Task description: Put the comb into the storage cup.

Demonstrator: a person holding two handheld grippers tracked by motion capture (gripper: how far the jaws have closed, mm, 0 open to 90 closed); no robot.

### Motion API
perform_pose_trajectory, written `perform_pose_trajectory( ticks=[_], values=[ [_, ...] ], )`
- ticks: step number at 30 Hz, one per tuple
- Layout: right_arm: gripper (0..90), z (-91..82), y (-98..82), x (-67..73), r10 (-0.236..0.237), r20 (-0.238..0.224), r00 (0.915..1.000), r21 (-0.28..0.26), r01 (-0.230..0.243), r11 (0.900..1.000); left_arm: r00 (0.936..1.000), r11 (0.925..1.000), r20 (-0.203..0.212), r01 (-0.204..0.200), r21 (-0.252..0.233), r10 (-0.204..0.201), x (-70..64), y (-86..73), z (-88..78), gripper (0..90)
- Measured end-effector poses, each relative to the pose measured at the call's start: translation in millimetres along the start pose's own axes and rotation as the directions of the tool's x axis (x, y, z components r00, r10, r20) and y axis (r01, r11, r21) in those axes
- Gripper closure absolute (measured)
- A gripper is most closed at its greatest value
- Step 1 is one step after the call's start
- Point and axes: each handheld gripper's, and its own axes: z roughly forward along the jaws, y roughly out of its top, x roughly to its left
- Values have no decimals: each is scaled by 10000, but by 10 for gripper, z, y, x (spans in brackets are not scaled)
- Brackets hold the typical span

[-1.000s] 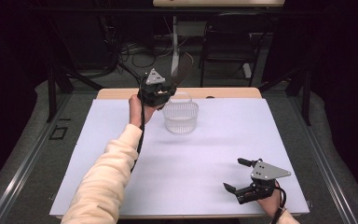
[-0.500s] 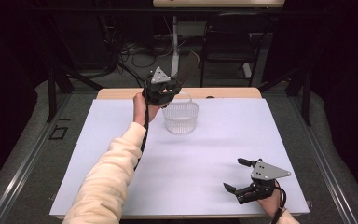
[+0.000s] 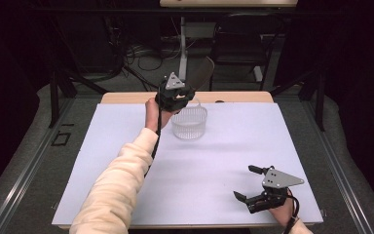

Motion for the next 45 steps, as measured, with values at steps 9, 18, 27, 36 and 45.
perform_pose_trajectory(
  ticks=[9,18,27,36,45],
  values=[
    [3,1,1,1,14,-33,10000,-5,-14,10000,9998,9995,154,104,-292,-99,-30,-23,49,717],
    [3,2,1,0,36,-34,10000,-10,-36,10000,9998,9991,209,16,-415,-8,-17,-42,77,718],
    [3,1,1,1,48,-35,10000,-9,-48,10000,9998,9990,185,-15,-450,23,-5,-72,104,717],
    [3,-1,0,0,72,-46,10000,-18,-72,10000,9998,9991,180,120,-407,-113,18,-134,151,717],
    [3,-3,0,-2,77,-47,10000,-4,-77,10000,9994,9990,304,151,-417,-138,28,-171,191,717]
  ],
)
